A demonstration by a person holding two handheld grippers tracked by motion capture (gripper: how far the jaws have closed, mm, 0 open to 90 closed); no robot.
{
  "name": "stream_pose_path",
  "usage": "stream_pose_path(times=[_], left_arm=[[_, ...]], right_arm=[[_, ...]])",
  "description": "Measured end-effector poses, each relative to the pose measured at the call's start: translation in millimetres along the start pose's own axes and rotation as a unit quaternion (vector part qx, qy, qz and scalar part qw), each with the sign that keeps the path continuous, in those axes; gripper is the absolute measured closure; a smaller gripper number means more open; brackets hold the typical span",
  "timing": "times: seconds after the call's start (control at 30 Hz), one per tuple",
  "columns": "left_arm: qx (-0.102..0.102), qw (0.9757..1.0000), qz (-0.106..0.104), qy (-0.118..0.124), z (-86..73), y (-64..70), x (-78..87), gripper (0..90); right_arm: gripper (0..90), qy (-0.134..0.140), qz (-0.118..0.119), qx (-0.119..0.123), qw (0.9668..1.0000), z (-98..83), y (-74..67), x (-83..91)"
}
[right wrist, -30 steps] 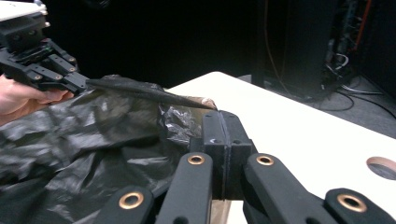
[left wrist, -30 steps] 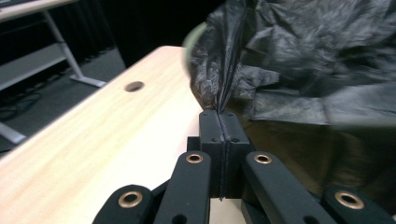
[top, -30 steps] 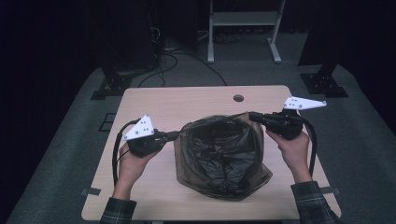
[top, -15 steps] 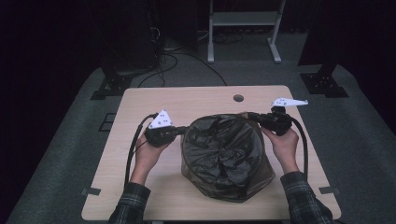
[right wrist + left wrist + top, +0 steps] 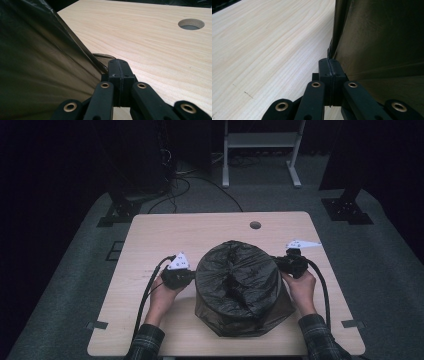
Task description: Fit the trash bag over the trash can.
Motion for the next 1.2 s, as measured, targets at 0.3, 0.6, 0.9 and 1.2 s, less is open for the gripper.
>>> stream_pose_path(times=[0.3, 0.6, 0.9, 1.2], left_arm=[[0.054, 0.9953, -0.012, 0.08, 13.5, -17.4, 46.4, 53.5], [0.066, 0.9892, -0.062, 0.115, 35.2, -9.9, 90.4, 26.9], [0.032, 0.9863, -0.105, 0.123, 67.1, 23.5, 109.4, 5.4], [-0.022, 0.984, -0.129, 0.12, 95.9, 57.7, 112.6, 0.0]], right_arm=[[37.2, 0.052, 0.013, -0.003, 0.9985, 19.9, 7.5, 41.5], [10.2, 0.067, 0.075, 0.048, 0.9938, 27.8, 0.1, 84.5], [0.0, 0.072, 0.179, 0.12, 0.9738, 24.4, -31.2, 99.4], [0.0, 0.05, 0.248, 0.165, 0.9533, 19.2, -65.7, 91.5]])
Point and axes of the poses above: each handheld gripper's, and its own axes: x roughly backward along the jaws, z roughly out of its top, y roughly to its right, the point moved 3 cm from there along -x, roughly forward along the jaws, and after that the axes turned 4 degrees about x, right-handed, at the moved point
